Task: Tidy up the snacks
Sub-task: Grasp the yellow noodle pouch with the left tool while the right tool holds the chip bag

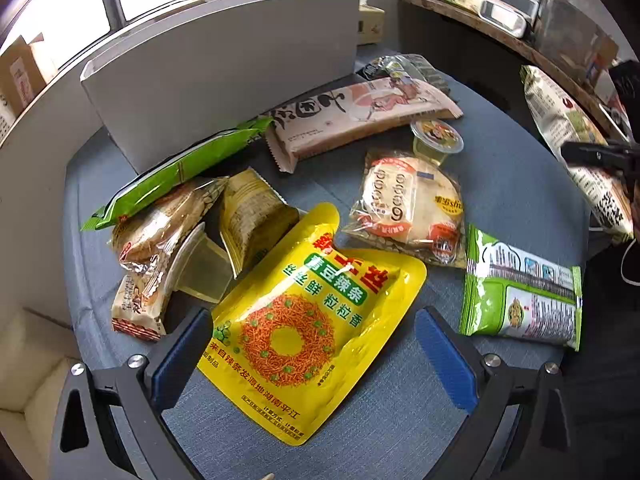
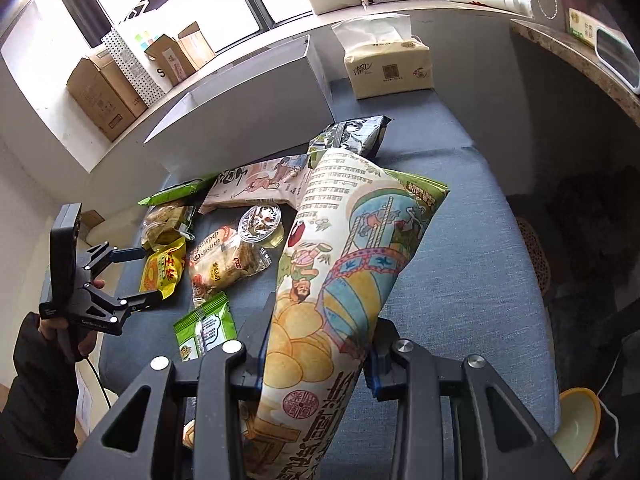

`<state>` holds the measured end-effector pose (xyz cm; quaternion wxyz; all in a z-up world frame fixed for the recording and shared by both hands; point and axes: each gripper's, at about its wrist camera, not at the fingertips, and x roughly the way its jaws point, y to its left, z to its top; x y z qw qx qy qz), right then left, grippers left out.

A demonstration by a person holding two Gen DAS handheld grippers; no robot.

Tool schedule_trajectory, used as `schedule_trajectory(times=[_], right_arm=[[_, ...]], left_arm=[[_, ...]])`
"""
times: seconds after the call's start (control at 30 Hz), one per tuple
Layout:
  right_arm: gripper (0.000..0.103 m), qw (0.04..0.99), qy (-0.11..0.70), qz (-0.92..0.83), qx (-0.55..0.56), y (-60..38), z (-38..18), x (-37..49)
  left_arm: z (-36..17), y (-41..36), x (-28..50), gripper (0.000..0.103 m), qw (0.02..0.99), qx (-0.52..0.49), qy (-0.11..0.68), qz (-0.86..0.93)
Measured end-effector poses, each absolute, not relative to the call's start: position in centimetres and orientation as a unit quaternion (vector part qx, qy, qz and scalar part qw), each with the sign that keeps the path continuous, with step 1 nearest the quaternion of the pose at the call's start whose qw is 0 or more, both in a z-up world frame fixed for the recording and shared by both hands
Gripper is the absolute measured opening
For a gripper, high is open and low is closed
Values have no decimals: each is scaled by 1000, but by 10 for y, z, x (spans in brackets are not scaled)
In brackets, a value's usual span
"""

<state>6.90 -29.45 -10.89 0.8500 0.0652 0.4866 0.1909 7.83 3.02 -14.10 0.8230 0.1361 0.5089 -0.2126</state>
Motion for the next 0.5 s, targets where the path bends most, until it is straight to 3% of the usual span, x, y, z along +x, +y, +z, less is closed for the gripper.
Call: schedule_trajectory(times=[0.17, 0.5], right_arm=[[38, 847, 491, 196, 63, -289, -111, 67], [38, 844, 497, 193, 60, -287, -114, 67]], left_arm=[[-155, 18, 81, 103, 814, 200, 509, -196], [-157, 30, 120, 100, 812, 143, 514, -235]])
